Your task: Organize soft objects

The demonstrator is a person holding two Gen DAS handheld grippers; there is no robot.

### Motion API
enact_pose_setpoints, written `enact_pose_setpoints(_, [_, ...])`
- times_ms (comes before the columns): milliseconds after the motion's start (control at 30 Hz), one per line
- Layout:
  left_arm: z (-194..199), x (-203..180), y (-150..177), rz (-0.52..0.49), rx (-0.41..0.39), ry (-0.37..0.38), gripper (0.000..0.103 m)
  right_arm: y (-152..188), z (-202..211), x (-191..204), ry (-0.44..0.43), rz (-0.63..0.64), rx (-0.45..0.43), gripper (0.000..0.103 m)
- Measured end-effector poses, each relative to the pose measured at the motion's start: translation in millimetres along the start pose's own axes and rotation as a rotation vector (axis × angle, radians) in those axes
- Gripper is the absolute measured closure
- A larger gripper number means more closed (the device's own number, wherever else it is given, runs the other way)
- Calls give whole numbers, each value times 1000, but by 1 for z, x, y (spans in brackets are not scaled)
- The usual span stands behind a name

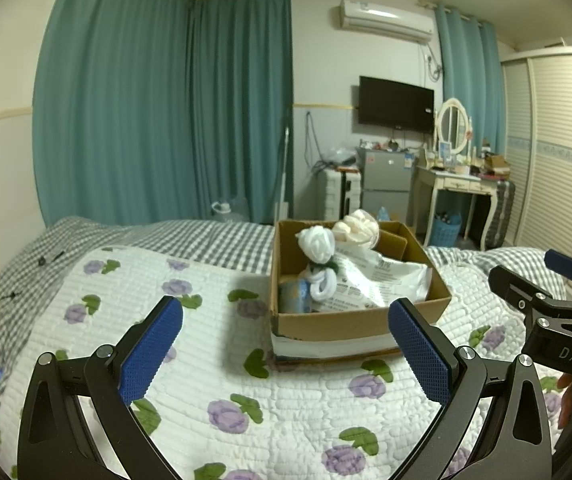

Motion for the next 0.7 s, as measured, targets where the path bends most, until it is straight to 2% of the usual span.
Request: enact_pose_setpoints(700, [0, -1, 4, -1, 8, -3, 0, 2, -2, -1, -3, 3, 9, 0])
Point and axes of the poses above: each gripper's, at about its wrist camera, not at the fingertips, and z roughly against the way its jaws point, x to its left, y to its underside, the point moved 6 cm from there along -z, roughly the way its jaws point, and after that the axes turned 2 degrees about z, right-handed, at the moved point
